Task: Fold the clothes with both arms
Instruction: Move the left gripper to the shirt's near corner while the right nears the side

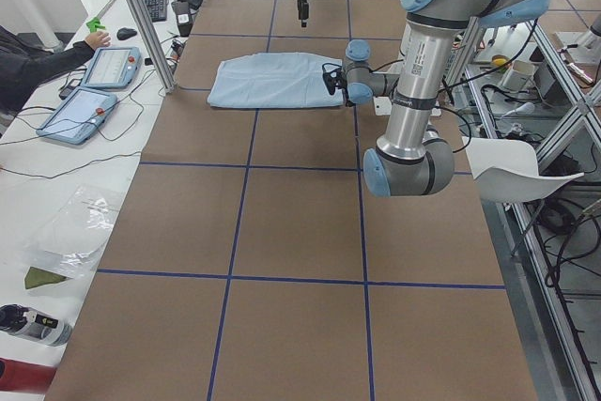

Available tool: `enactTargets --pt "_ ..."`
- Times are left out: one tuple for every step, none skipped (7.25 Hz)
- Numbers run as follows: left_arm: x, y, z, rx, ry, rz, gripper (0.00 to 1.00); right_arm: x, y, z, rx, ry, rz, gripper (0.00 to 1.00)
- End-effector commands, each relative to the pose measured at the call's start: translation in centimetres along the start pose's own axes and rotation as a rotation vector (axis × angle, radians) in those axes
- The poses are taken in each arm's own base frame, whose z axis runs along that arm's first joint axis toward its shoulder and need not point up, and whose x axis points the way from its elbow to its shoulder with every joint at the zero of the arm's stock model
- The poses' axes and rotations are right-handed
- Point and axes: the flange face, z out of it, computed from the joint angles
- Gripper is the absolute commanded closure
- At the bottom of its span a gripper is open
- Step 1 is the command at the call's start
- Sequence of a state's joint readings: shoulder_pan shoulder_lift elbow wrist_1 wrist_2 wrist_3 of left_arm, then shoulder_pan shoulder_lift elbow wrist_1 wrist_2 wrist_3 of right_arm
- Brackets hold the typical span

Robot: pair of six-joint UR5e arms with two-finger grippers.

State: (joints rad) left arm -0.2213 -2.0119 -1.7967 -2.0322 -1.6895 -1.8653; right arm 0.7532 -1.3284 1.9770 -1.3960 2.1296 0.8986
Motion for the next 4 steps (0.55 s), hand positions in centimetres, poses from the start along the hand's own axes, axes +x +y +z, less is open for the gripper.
enactTargets --pt "-0.11 -0.06 0.25 0.004 -0.006 -0.001 0.24 0.08 -0.03 0.11 -0.001 0.002 0.000 0.00" --pt "-0.09 -0.15 0.26 0.013 -0.005 -0.001 0.32 0.08 -0.03 0.11 -0.001 0.002 0.000 0.00" --pt "-0.05 -0.35 0.20 0.017 -0.004 -0.002 0.41 0.09 -0.04 0.11 0.000 0.003 0.000 0.00" --pt "0.00 -0.62 0.12 0.021 -0.002 -0.004 0.45 0.09 -0.04 0.11 0.000 0.003 0.000 0.00"
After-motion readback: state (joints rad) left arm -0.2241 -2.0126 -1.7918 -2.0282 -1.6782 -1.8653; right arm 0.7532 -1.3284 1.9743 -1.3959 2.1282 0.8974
